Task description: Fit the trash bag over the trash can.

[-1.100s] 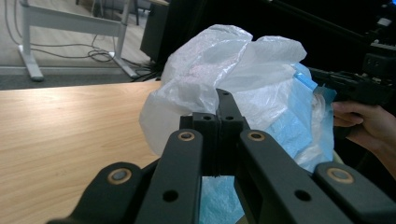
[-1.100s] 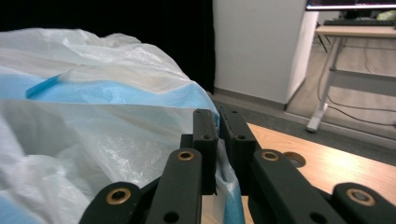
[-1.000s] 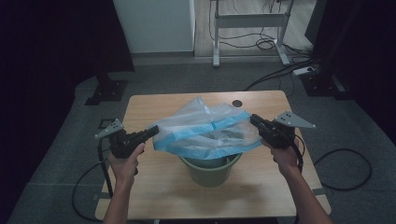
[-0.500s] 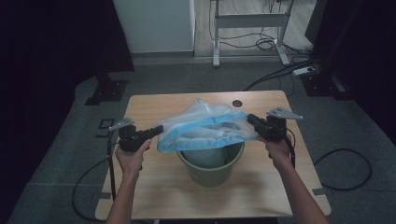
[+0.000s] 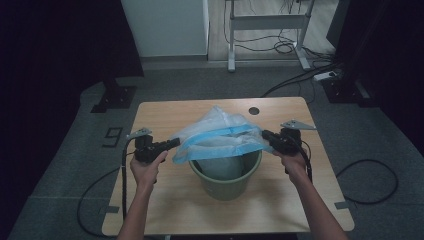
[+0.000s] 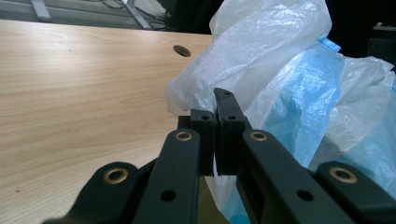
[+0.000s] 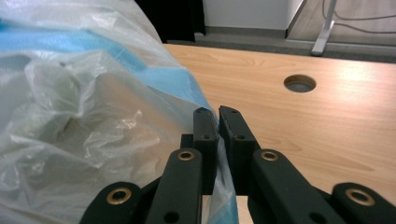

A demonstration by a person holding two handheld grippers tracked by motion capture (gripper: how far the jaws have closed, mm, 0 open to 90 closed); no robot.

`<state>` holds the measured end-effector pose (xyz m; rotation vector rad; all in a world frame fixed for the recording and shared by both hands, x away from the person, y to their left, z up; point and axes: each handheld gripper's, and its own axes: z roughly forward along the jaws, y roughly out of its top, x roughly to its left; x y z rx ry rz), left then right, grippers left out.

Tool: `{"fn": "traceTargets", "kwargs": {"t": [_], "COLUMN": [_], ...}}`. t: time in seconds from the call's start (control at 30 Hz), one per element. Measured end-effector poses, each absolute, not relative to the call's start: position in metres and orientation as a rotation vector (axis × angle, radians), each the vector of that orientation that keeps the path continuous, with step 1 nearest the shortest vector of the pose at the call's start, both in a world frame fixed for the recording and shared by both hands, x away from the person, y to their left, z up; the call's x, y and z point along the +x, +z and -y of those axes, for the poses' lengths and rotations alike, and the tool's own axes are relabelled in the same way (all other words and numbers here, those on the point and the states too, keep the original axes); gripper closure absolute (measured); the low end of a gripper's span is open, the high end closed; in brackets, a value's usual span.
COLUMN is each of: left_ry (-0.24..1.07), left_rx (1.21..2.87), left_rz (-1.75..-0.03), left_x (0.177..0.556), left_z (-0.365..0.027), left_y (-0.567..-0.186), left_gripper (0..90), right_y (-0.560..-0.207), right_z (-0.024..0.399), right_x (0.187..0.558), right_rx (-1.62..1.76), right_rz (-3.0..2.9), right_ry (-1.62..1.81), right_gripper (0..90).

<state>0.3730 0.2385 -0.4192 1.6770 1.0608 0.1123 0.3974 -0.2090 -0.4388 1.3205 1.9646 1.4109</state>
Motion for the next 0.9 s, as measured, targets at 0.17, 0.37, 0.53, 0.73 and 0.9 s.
{"fn": "traceTargets", "kwargs": {"t": [0.17,0.37,0.53,0.73,0.9], "left_ry": [0.111,0.113,0.117,0.113,0.109], "left_rx": [1.679,1.676,1.678,1.672,1.67], "left_rz": [-1.06,-1.061,-1.054,-1.055,-1.049], "left_x": [0.372,0.371,0.368,0.367,0.367], "left_z": [-0.239,-0.24,-0.239,-0.24,-0.238], "left_y": [-0.419,-0.418,-0.417,-0.418,-0.417], "left_gripper": [87.7,87.5,87.3,87.2,87.2], "right_y": [-0.431,-0.403,-0.388,-0.391,-0.4], "right_z": [0.218,0.233,0.226,0.206,0.191], "right_x": [0.387,0.358,0.331,0.308,0.299], "right_rx": [1.308,1.215,1.084,0.96,0.887], "right_rz": [-1.871,-1.778,-1.836,-1.926,-1.955], "right_ry": [1.43,1.5,1.57,1.591,1.57], "right_gripper": [66.0,48.7,41.6,30.1,25.8]}}
